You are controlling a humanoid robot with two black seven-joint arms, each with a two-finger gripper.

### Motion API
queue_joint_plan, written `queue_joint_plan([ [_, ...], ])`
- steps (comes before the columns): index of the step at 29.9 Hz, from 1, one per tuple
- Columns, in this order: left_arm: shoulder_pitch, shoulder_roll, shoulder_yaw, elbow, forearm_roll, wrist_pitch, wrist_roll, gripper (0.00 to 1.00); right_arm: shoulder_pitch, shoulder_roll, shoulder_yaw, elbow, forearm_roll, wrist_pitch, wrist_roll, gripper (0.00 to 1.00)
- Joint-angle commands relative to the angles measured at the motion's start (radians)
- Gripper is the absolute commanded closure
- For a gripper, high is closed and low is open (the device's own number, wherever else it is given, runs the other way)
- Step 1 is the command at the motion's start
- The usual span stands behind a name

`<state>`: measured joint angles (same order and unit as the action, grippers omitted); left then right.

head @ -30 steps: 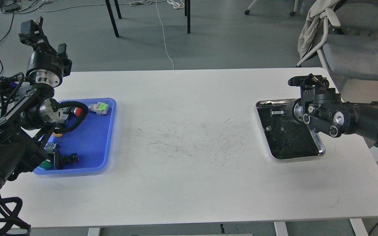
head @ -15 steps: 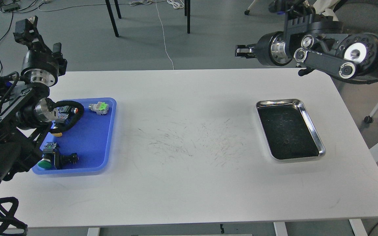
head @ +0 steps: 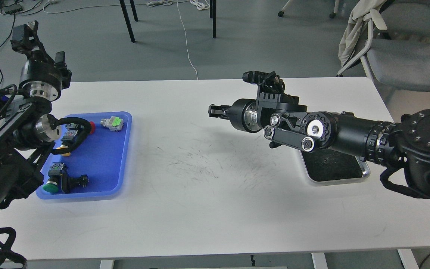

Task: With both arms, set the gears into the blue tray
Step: 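Lower the gear onto the table center and open the right gripper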

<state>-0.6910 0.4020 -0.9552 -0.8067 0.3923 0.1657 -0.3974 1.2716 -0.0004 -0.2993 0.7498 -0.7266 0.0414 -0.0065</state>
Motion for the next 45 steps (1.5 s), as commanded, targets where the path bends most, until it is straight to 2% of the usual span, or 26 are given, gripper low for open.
queue_joint_plan([
  [1,0.004,0.001,0.0,-0.002,-0.001,0.0,0.0,0.02,-0.018,0.0,0.011,0.042,0.001,-0.005,0.002,0.95],
  [10,0.004,-0.003,0.003,-0.003,-0.001,0.0,0.0,0.02,-0.061,0.0,0.006,0.184,0.007,0.009,0.0,0.93],
  [21,0.004,-0.008,0.004,-0.006,-0.001,0.0,0.0,0.02,-0.116,0.0,0.0,0.186,0.004,0.014,-0.012,0.9],
  [25,0.004,-0.008,0.004,-0.006,-0.001,0.0,0.0,0.02,-0.129,0.0,0.0,0.178,0.003,0.014,-0.013,0.84],
  [30,0.004,-0.006,0.004,-0.005,-0.001,0.0,0.0,0.02,-0.129,0.0,-0.001,0.175,0.007,0.003,-0.02,0.7],
  [31,0.005,-0.006,0.004,-0.005,-0.001,0.0,0.0,0.02,-0.129,0.0,0.0,0.175,0.01,-0.001,-0.017,0.62],
  [32,0.005,-0.006,0.004,-0.006,-0.001,0.0,0.0,0.02,-0.129,0.0,0.0,0.174,0.013,-0.003,-0.012,0.49],
  [34,0.004,-0.005,0.004,-0.005,-0.001,0.0,0.0,0.02,-0.127,0.0,0.0,0.174,0.015,-0.006,-0.009,0.18],
  [35,0.004,-0.005,0.004,-0.005,-0.001,0.0,0.0,0.02,-0.126,0.0,0.002,0.174,0.015,-0.008,-0.009,0.1],
  [40,0.004,0.0,0.004,-0.005,-0.001,0.0,0.002,0.02,-0.112,0.0,0.014,0.167,0.018,-0.017,-0.009,0.06],
  [45,0.005,0.004,0.004,-0.005,-0.001,0.0,0.002,0.02,-0.074,0.0,0.101,0.12,0.021,-0.015,-0.009,0.06],
])
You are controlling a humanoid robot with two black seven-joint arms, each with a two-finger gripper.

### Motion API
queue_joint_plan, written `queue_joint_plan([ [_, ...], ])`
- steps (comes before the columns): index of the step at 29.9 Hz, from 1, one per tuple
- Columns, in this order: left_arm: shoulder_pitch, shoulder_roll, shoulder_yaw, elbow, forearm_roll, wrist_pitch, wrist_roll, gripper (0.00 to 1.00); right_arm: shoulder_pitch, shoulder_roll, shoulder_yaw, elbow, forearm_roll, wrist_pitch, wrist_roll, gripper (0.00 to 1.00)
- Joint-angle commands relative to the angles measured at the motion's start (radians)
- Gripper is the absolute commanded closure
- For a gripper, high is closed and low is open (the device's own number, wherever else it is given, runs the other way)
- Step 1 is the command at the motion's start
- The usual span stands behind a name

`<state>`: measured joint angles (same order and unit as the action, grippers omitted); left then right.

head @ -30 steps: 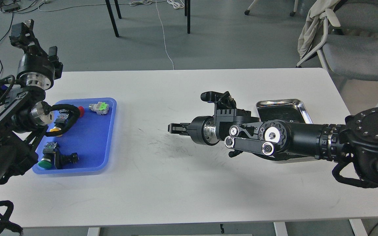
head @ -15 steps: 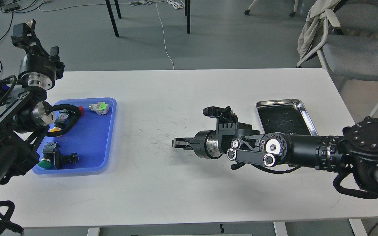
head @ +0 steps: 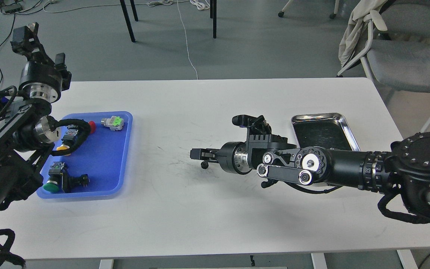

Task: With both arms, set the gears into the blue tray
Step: 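Lower the gear onto the table center and open the right gripper, then retract the right arm back beside the metal tray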

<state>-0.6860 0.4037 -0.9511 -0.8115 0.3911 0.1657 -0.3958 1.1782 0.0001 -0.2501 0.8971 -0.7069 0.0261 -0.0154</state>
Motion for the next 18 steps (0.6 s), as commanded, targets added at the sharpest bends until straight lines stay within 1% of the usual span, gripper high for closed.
queue_joint_plan([
  [1,0.0,0.004,0.0,0.0,0.0,0.0,0.002,0.02,0.027,0.0,0.078,-0.041,0.003,0.0,0.0,0.06],
  [8,0.019,0.003,0.002,-0.005,0.003,0.0,0.0,0.02,0.034,0.0,0.302,-0.167,0.053,0.002,0.003,0.06],
  [11,0.019,0.003,0.0,-0.018,0.002,0.0,0.0,0.02,0.031,0.0,0.42,-0.175,0.067,0.002,0.005,0.06],
  [13,0.019,0.003,-0.003,-0.037,-0.003,0.002,0.012,0.02,0.026,0.0,0.515,-0.176,0.093,0.002,0.005,0.06],
  [18,0.016,-0.009,0.002,-0.043,0.005,0.012,0.017,0.02,-0.025,0.0,0.768,-0.194,0.237,0.005,0.005,0.06],
])
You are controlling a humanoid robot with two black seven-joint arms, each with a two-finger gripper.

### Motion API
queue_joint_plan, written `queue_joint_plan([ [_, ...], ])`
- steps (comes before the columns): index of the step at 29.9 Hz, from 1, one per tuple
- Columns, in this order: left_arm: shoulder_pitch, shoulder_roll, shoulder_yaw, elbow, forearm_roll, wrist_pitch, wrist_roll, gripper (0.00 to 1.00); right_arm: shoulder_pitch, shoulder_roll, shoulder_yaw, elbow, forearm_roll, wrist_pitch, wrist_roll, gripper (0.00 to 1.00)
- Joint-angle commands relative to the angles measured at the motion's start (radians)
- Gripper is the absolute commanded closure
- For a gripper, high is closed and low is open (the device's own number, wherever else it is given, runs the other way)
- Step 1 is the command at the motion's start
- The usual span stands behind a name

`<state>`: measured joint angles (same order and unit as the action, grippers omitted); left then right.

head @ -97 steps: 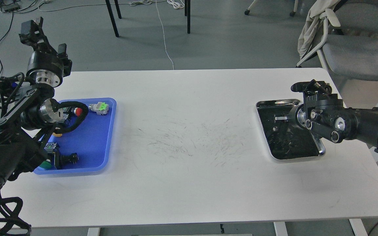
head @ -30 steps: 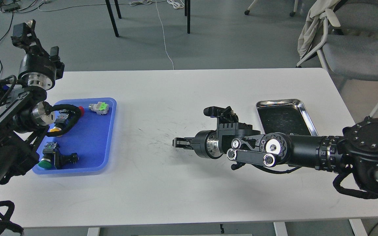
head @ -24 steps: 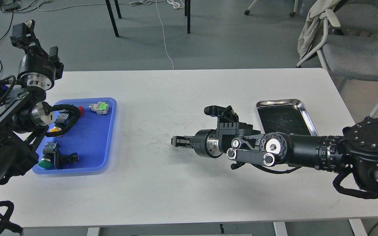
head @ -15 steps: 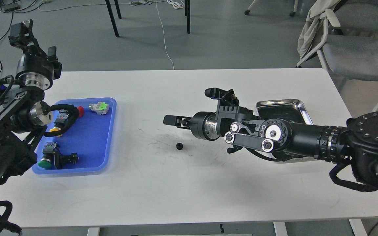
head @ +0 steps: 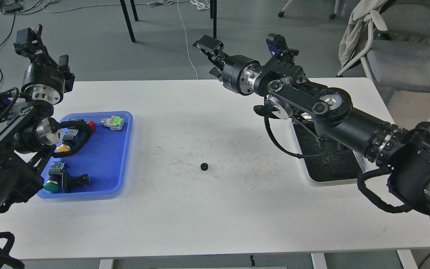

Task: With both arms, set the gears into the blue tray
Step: 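Retract the right arm back beside the metal tray, then reach the left gripper to the black gear and grasp it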

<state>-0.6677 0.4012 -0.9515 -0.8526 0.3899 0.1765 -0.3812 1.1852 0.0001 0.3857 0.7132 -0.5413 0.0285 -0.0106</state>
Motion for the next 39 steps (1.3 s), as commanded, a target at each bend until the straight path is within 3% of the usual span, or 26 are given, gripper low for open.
queue_joint_plan([
  [1,-0.003,-0.009,0.003,-0.005,0.007,0.0,0.001,0.02,-0.047,-0.021,0.187,-0.011,0.093,0.005,0.0,0.06],
  [9,0.003,0.057,0.138,-0.179,0.073,0.032,-0.004,0.02,-0.24,-0.195,0.522,0.0,0.363,0.07,0.006,0.04],
  [12,0.008,0.094,0.244,-0.259,0.203,0.043,-0.004,0.02,-0.337,-0.253,0.655,0.002,0.394,0.108,0.041,0.04],
  [15,0.017,0.143,0.333,-0.365,0.361,0.06,-0.004,0.02,-0.436,-0.278,0.775,0.003,0.396,0.166,0.046,0.04],
  [21,0.049,0.162,0.499,-0.513,0.749,0.061,-0.004,0.02,-0.565,-0.282,0.812,0.017,0.396,0.206,0.049,0.04],
  [25,0.056,0.124,0.635,-0.484,0.984,0.069,-0.004,0.02,-0.593,-0.284,0.817,0.015,0.396,0.22,0.055,0.04],
  [30,0.059,0.025,0.755,-0.344,1.321,0.158,0.001,0.02,-0.611,-0.288,0.812,0.015,0.396,0.225,0.066,0.04],
  [39,0.057,-0.123,0.783,-0.056,1.633,0.222,0.021,0.02,-0.613,-0.281,0.808,0.018,0.394,0.225,0.066,0.04],
])
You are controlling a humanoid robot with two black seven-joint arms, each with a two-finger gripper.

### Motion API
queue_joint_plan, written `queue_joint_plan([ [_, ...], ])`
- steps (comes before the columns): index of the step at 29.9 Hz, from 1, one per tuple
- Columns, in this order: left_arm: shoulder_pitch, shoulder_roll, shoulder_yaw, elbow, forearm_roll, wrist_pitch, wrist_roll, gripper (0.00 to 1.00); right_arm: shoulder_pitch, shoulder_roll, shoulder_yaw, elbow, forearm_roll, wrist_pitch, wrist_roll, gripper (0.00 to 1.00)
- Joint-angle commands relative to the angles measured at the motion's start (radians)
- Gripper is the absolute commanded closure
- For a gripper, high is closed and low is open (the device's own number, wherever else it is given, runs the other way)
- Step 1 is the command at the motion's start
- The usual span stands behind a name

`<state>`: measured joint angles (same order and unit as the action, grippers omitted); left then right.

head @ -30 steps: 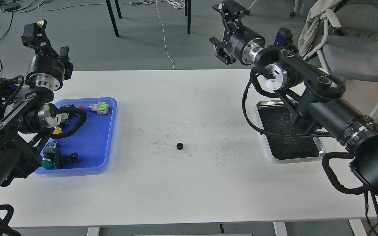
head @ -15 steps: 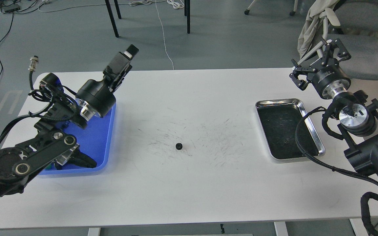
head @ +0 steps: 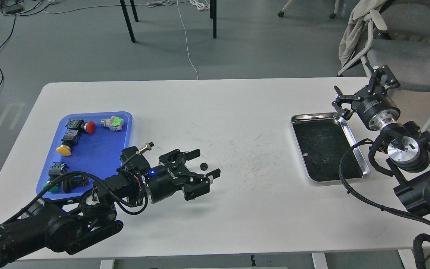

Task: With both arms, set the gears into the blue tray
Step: 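Reach the left gripper to the black gear and grasp it, then carry the gear with the left gripper into the blue tray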

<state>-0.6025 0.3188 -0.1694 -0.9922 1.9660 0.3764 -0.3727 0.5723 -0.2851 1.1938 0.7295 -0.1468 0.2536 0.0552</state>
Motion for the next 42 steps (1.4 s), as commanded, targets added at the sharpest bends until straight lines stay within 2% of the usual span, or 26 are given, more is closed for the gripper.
queue_joint_plan([
  [1,-0.013,-0.052,0.001,0.111,0.065,0.028,0.015,0.03,0.0,0.006,0.0,0.002,0.0,-0.002,0.0,0.04],
  [6,-0.03,-0.073,0.01,0.15,0.067,0.033,0.037,0.06,0.0,0.001,-0.036,0.002,0.0,-0.005,0.0,0.04],
  [17,-0.028,-0.135,0.051,0.251,0.067,0.045,0.041,0.16,-0.008,0.006,-0.043,0.004,0.0,-0.004,0.0,0.04],
  [20,-0.03,-0.141,0.051,0.271,0.067,0.05,0.04,0.23,-0.008,0.006,-0.043,0.004,0.0,-0.004,0.0,0.04],
  [23,-0.03,-0.139,0.051,0.276,0.067,0.05,0.041,0.38,-0.008,0.001,-0.043,0.004,0.0,-0.004,0.0,0.04],
  [28,-0.028,-0.139,0.051,0.276,0.063,0.05,0.044,0.54,-0.009,-0.002,-0.043,0.004,0.0,-0.002,0.0,0.04],
  [31,-0.025,-0.136,0.051,0.276,0.059,0.048,0.044,0.75,-0.009,0.0,-0.043,0.004,0.0,-0.002,0.0,0.04],
  [33,-0.023,-0.138,0.051,0.276,0.059,0.048,0.046,0.84,-0.008,0.0,-0.043,0.004,0.0,-0.002,0.0,0.04],
  [38,-0.033,-0.112,0.037,0.259,0.053,0.062,0.044,0.9,-0.008,0.003,-0.043,0.004,0.0,-0.002,0.0,0.04],
  [42,-0.085,-0.006,0.033,0.181,0.002,0.09,0.046,0.91,-0.005,0.003,-0.043,0.004,-0.002,-0.002,0.0,0.04],
])
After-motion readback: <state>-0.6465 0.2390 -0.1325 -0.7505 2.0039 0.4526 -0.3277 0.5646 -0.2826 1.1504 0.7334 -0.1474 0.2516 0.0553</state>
